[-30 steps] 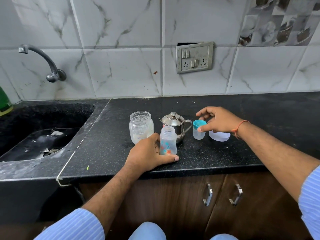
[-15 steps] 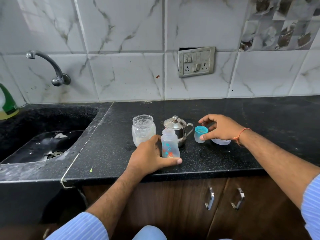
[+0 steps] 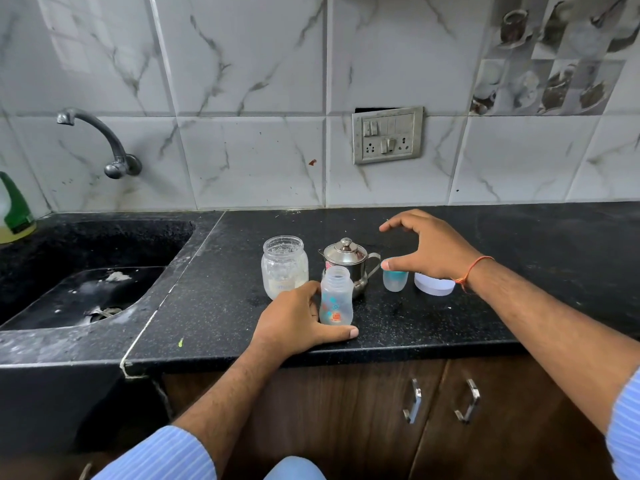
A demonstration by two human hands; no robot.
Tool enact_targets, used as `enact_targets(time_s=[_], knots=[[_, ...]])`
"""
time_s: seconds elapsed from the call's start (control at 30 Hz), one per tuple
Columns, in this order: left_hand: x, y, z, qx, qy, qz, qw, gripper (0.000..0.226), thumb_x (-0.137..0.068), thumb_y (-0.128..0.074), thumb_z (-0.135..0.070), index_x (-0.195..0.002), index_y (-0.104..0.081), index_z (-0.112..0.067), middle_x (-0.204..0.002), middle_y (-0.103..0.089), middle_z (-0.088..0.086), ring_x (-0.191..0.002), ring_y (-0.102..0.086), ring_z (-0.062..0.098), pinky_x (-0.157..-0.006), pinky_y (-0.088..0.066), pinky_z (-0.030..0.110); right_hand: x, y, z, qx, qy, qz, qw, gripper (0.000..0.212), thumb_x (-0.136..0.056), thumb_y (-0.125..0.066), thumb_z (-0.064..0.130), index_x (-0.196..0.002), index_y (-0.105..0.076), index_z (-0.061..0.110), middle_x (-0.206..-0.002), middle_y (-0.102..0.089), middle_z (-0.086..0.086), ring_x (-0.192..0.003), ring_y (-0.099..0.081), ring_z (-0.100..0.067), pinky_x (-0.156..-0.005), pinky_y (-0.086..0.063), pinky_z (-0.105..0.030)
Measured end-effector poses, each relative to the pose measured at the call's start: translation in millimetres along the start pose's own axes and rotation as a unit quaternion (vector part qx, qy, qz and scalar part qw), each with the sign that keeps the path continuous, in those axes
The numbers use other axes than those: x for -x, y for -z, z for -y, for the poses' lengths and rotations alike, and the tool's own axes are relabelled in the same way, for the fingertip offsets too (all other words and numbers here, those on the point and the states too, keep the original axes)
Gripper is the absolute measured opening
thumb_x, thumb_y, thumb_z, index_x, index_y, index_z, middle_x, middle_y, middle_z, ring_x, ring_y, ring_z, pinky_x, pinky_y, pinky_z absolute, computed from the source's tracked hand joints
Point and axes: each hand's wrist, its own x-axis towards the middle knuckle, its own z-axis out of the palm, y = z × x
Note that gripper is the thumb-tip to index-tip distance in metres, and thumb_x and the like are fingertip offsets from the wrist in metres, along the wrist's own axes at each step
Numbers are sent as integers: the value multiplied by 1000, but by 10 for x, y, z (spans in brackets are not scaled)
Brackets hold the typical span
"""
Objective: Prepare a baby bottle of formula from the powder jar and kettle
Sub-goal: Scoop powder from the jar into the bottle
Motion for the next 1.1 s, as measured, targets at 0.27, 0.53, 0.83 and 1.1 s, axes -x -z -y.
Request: enact_targets(time_s=[0.27,0.53,0.83,1.1], knots=[[182,-2,49,176,-41,-209,961,60,-67,-84,-73,-96,-53,-31,-58,-45,-9,-53,-37,7,-55,-38,30,-13,-33,423,-7,79,2,997,56,-76,-94,36,-127,-71,34,-134,-61,11,-126,-55,-8,-104,-38,-24],[-100,181,325,204,105,-290,929,123,-66,-104,-49,-163,-31,-28,-145,-48,-6,-139,-47,15,-119,-38,38,-190,-298,752,-20,114,28,993,20,-89,-81,40,-109,-77,37,-120,-66,18,-118,-59,-3,-103,-45,-26],[-205,233,404,201,38,-188,960,94,-63,-107,-43,-141,-54,-40,-125,-71,-25,-114,-68,-7,-100,-58,27,-476,-481,981,40,147,49,987,21,-99,-66,47,-113,-79,39,-122,-65,17,-122,-54,-8,-106,-42,-33],[-117,212,347,180,-52,-227,956,93,-74,-103,-25,-151,-52,-32,-140,-62,-18,-126,-61,-7,-99,-46,6,-468,-630,1235,254,126,96,954,27,-93,-66,57,-106,-82,40,-138,-62,13,-130,-49,-22,-105,-48,-45]])
